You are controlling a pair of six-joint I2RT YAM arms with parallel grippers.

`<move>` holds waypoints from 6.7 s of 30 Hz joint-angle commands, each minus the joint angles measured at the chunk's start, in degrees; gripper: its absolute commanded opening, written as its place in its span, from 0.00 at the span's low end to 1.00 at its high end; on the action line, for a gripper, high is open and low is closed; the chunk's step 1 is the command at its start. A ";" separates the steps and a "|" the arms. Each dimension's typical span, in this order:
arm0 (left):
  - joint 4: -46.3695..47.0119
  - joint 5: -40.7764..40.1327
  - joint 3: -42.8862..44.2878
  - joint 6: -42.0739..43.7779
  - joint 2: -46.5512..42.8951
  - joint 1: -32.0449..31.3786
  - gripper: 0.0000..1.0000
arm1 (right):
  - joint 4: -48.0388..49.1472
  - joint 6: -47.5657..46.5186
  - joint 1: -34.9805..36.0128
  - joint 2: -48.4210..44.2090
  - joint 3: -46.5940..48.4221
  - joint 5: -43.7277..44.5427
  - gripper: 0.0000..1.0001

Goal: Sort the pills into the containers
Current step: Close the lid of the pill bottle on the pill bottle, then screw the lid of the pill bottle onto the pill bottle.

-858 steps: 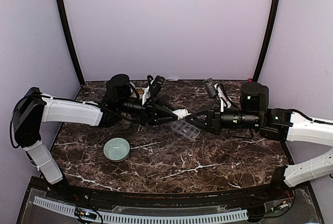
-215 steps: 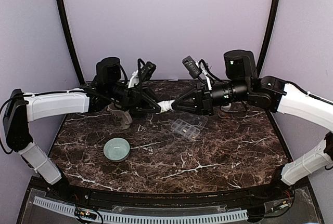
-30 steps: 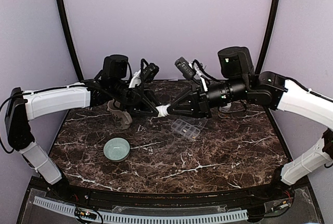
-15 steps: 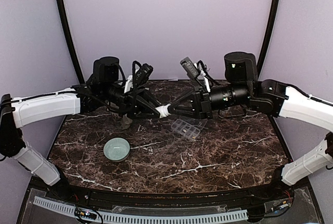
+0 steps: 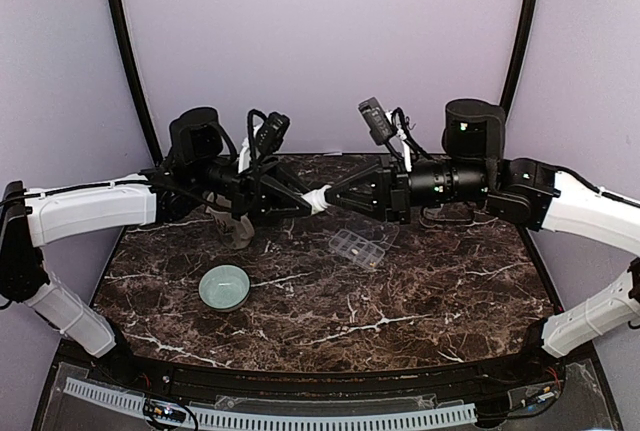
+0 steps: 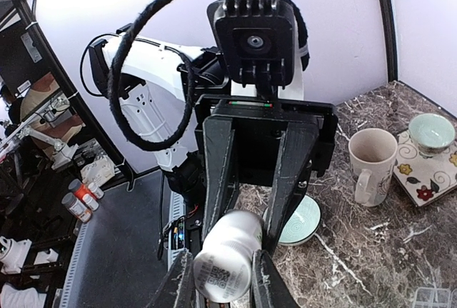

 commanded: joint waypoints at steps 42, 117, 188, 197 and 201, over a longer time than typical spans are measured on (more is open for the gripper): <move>23.20 3.51 16.14 -29.52 9.17 -6.44 0.00 | -2.97 -18.60 5.39 0.78 -8.19 10.06 0.09; 0.17 -68.03 6.00 26.80 -7.08 -17.49 0.00 | -10.02 17.02 8.55 13.51 -3.11 34.39 0.22; -31.58 -28.41 12.45 24.51 0.15 -8.61 0.00 | -4.43 -13.56 11.38 -11.52 -4.52 37.01 0.48; -33.46 -23.52 13.48 25.75 1.20 -8.58 0.00 | -3.27 -10.87 7.85 -10.05 -4.05 29.18 0.47; -34.43 -22.26 13.97 26.24 1.65 -8.61 0.00 | -2.54 -9.61 6.50 -9.75 -4.01 25.91 0.47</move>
